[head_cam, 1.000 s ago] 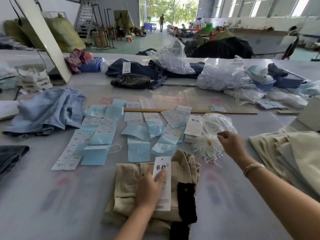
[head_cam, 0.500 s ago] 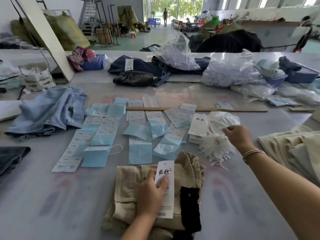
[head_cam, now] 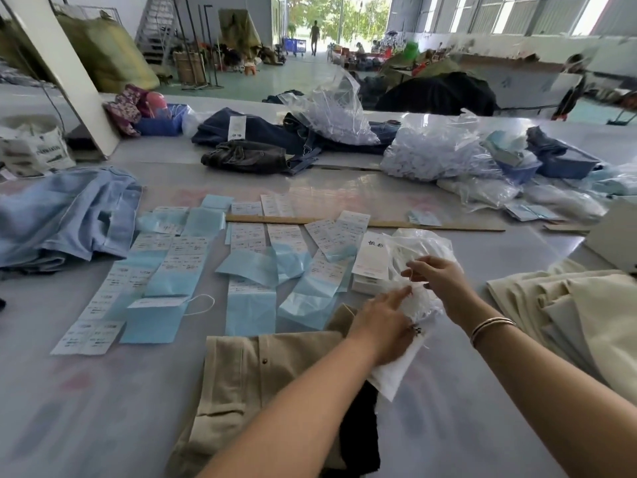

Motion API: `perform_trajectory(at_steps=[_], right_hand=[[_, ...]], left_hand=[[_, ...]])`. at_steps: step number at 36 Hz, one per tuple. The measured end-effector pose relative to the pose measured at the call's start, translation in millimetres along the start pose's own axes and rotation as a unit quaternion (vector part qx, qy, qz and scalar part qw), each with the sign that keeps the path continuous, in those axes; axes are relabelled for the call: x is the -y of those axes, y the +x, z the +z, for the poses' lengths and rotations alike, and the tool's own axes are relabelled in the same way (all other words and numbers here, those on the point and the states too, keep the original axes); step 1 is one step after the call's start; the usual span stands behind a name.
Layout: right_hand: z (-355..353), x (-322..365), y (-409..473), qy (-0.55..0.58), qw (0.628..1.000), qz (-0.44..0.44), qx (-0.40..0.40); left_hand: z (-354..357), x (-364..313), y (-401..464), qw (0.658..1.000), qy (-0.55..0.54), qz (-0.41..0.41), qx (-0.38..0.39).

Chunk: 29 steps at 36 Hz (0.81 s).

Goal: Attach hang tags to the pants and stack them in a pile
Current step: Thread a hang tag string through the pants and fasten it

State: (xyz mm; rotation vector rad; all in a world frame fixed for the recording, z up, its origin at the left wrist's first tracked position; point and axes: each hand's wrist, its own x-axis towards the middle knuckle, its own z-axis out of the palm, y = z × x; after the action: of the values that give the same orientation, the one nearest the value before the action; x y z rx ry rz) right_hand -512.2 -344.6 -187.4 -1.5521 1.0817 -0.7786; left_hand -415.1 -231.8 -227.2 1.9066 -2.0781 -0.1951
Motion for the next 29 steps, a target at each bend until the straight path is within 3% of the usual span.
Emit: perform_trajectory(at_steps=[5, 7, 11, 16, 18, 21, 24, 26, 27, 29], right_hand=[[-0.7, 1.3, -1.4, 0.017, 1.000, 0.006, 0.014], [-4.1, 4.9, 0.6, 0.036, 0.999, -0.005, -0.004], [-11.3, 25.1, 7.9, 0.226, 0.973, -0.016, -0.046], [-5.1, 38.5, 9.5, 0.328, 0.941, -0.043, -0.067], [-4.9, 41.4, 10.5, 0.278, 0.956, -0.064, -0.066], [-5.5, 39.2, 9.8, 0.097, 0.991, -0.085, -0.017], [-4.3, 39.6, 3.5, 0.062, 0.993, -0.094, 0.037], [0.1, 44.3, -4.3, 0.095, 0.989, -0.091, 0.069], [4.4, 47.5, -9.1, 0.120, 0.985, -0.083, 0.088], [16.6, 55.1, -20.7, 0.179, 0.974, -0.061, 0.124]], left_hand=[[23.8, 3.3, 29.5, 0.989, 0.131, 0.038, 0.050], [31.4, 6.3, 29.5, 0.991, 0.121, 0.027, 0.041], [34.7, 8.9, 24.8, 0.995, 0.092, 0.023, 0.026], [29.3, 12.6, 24.0, 0.997, 0.049, -0.015, 0.066], [26.7, 15.8, 21.4, 0.998, 0.013, -0.031, 0.052], [20.8, 18.3, 16.5, 0.998, 0.023, -0.021, 0.052], [3.3, 15.9, 5.3, 0.996, -0.063, -0.044, 0.034], [-12.4, 14.0, -12.6, 0.969, -0.238, -0.057, -0.023], [-19.8, 13.7, -24.9, 0.935, -0.346, -0.070, -0.039], [-30.1, 16.1, -53.7, 0.829, -0.547, -0.108, -0.032]])
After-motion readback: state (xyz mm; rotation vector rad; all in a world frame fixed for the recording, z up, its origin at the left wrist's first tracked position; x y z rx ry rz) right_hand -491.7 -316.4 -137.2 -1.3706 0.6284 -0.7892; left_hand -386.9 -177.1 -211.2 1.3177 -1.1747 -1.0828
